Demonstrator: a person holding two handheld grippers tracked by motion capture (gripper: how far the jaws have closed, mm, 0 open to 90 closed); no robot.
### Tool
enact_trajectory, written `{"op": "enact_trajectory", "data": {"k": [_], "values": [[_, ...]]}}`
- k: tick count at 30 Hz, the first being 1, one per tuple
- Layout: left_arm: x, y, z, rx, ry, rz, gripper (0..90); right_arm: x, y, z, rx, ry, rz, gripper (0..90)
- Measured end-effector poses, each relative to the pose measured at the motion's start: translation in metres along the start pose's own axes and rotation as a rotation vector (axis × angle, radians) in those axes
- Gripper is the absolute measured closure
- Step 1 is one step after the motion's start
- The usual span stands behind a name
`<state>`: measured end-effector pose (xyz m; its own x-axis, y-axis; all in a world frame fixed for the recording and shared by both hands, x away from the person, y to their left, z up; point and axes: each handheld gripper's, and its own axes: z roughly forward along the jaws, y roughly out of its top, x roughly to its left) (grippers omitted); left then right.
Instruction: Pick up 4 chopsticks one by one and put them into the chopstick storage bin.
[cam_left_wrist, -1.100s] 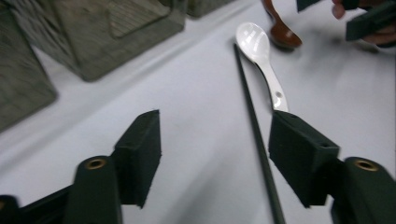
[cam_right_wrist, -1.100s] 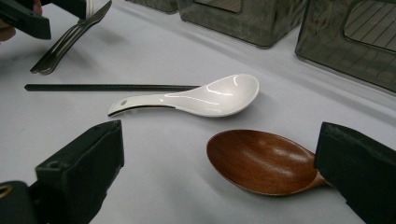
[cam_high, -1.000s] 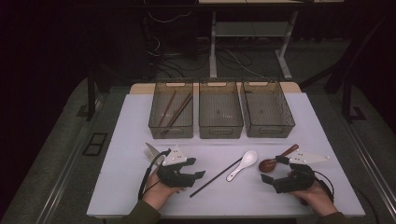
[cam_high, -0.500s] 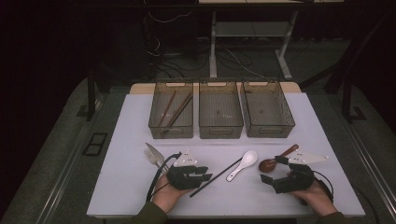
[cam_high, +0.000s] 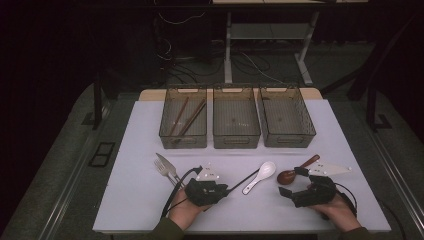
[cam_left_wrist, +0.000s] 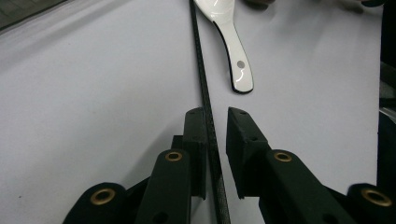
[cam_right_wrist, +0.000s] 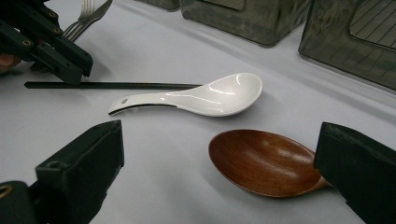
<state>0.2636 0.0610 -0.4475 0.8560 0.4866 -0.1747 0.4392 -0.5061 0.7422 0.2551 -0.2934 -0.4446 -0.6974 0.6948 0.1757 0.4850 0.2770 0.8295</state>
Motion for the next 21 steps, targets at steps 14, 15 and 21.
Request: {"op": "enact_trajectory", "data": {"k": [14,15,21], "values": [[-0.0040,0.0001,0.0064,0.051,0.031,0.056,82.9,0.0003,0.0000,0.0000,0.003,0.003,0.000,1.5],[-0.0041,0.0001,0.0064,0.053,0.032,0.058,83.0,0.0004,0.0000,0.0000,0.003,0.003,0.000,1.5],[-0.0047,0.0016,0.0061,0.057,0.063,0.048,84.5,0.0004,0.0000,0.0001,0.005,0.002,0.001,1.5]]}}
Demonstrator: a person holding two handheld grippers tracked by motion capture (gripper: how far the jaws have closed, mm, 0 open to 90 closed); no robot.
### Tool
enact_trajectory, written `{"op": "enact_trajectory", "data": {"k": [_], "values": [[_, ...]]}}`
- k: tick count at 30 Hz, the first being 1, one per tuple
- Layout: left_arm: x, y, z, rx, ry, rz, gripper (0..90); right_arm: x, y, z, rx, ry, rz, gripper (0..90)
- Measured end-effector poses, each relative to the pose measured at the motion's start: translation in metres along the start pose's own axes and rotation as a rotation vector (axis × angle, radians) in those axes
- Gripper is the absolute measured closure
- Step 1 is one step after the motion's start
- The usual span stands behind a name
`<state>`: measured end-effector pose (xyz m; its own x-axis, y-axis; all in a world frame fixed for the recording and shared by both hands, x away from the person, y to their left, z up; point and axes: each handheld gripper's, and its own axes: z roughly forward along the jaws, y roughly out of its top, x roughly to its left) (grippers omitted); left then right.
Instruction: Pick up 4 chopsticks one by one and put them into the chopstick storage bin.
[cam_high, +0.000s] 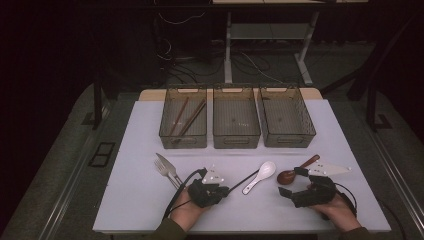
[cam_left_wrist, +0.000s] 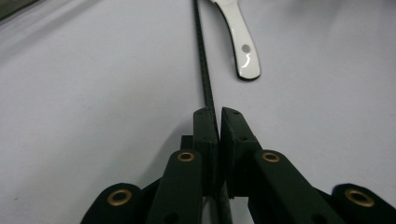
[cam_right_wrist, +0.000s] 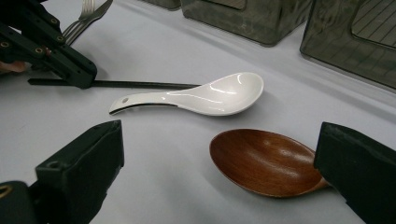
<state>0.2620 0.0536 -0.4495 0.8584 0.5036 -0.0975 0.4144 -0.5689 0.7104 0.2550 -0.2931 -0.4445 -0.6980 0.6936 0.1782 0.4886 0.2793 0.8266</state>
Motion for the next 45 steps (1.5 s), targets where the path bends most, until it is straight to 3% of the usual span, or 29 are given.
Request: {"op": "enact_trajectory", "data": {"k": [6,14,28,40,45], "values": [[0.003,0.000,0.000,-0.003,0.013,-0.033,84.9,0.000,0.000,0.000,-0.002,0.001,-0.004,1.5],[0.008,0.001,-0.005,-0.017,0.003,-0.038,84.9,0.000,0.000,0.000,-0.002,0.003,-0.002,1.5],[0.017,0.002,-0.021,-0.053,-0.029,-0.017,84.9,0.000,0.000,0.000,-0.005,0.004,-0.001,1.5],[0.028,0.001,-0.036,-0.083,-0.010,-0.037,85.0,0.000,0.000,0.000,-0.006,0.006,-0.002,1.5],[0.033,0.000,-0.043,-0.103,-0.013,-0.024,84.9,-0.001,0.000,0.000,-0.006,0.006,-0.003,1.5]]}}
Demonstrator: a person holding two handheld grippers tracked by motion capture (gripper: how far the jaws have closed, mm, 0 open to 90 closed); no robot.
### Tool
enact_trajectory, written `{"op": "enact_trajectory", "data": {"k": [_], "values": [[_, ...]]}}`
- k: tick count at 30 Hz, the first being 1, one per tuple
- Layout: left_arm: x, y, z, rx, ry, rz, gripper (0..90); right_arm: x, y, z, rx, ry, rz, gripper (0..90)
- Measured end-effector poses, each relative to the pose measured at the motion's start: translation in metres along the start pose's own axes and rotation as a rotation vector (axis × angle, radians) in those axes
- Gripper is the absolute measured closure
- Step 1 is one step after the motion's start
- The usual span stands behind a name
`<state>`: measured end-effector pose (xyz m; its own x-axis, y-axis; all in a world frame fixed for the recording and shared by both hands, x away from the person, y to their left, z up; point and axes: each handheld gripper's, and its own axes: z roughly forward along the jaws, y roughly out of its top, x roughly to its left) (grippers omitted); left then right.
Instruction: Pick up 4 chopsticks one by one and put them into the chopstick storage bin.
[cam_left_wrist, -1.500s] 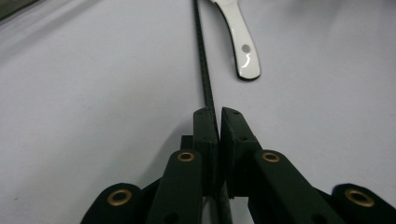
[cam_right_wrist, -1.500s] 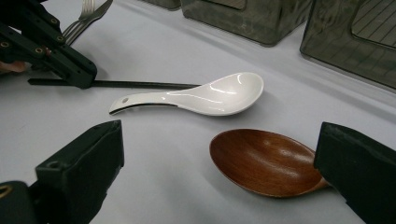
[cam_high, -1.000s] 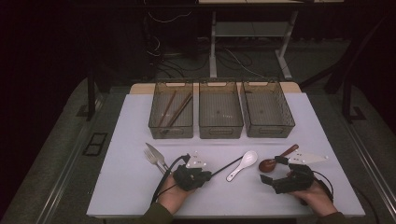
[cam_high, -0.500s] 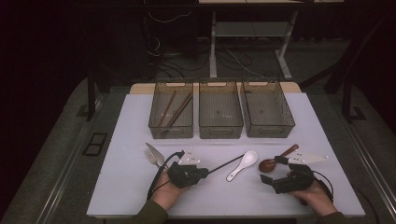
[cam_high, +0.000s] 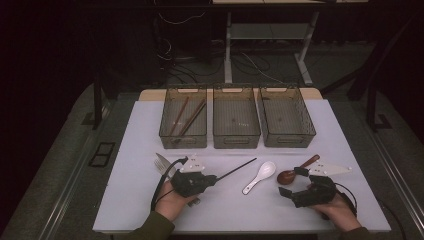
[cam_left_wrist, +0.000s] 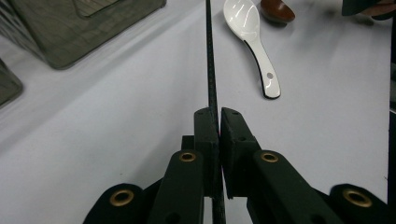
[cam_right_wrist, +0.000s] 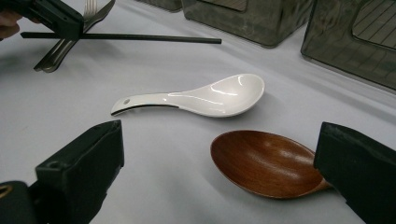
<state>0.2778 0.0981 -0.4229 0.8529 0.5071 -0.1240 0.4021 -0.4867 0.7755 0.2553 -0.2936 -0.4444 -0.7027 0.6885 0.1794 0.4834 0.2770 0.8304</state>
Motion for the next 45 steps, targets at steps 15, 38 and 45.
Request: {"op": "enact_trajectory", "data": {"k": [15,38,45], "values": [[0.019,0.002,-0.028,-0.070,0.015,-0.008,85.0,0.000,0.000,0.000,0.003,0.000,0.002,1.5],[0.059,0.013,-0.058,-0.136,0.080,-0.063,84.9,-0.001,0.000,0.000,0.003,-0.007,0.007,1.5],[0.075,0.019,-0.063,-0.144,0.111,-0.081,84.9,-0.001,0.000,0.000,0.004,-0.009,0.009,1.5]]}}
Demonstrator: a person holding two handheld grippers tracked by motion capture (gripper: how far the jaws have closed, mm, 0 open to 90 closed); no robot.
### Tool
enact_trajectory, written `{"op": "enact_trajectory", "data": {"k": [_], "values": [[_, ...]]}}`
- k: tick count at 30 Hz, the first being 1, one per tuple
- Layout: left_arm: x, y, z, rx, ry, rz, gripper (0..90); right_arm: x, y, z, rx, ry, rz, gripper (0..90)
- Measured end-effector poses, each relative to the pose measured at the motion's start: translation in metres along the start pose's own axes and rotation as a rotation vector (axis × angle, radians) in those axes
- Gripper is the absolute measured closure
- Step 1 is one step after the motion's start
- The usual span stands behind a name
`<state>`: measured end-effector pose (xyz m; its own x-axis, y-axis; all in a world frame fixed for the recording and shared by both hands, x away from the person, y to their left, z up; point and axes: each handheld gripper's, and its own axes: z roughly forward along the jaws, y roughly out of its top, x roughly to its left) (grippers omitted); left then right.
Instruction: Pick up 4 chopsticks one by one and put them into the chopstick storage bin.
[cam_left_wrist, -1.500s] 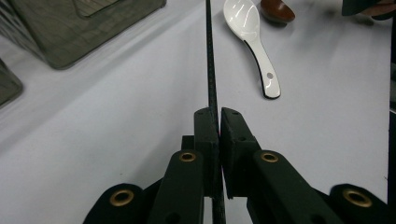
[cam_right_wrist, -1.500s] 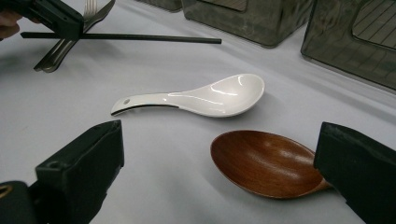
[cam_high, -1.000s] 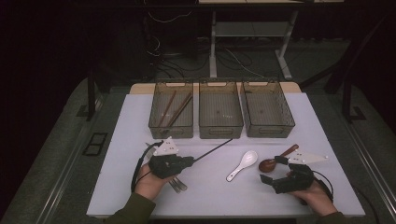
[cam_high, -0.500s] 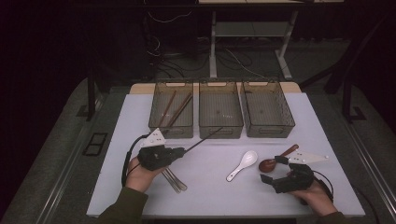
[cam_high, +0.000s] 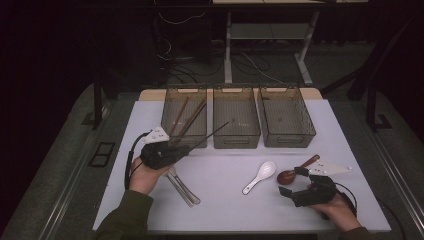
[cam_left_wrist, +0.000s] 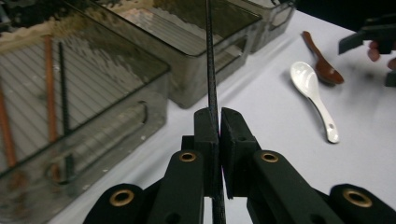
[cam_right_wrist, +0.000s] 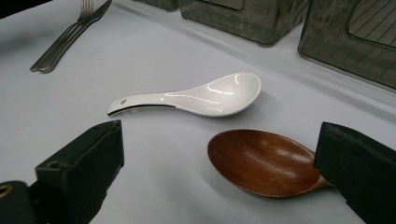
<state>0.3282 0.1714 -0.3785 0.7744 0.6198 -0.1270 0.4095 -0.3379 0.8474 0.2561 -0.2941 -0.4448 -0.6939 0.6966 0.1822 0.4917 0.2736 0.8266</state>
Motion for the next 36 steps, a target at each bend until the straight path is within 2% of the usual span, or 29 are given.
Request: {"op": "enact_trajectory", "data": {"k": [16,24,32,36], "values": [[0.035,0.036,0.001,-0.009,0.093,-0.019,84.9,0.000,0.000,0.000,0.001,0.001,0.004,1.5],[0.058,0.048,0.008,-0.021,0.151,-0.070,84.9,0.000,0.000,0.000,-0.001,0.002,0.001,1.5],[0.076,0.058,0.017,-0.003,0.234,-0.089,84.9,0.000,0.000,0.000,-0.002,0.003,0.003,1.5],[0.082,0.059,0.025,0.003,0.257,-0.108,84.9,0.000,0.000,0.000,-0.003,0.004,0.004,1.5]]}}
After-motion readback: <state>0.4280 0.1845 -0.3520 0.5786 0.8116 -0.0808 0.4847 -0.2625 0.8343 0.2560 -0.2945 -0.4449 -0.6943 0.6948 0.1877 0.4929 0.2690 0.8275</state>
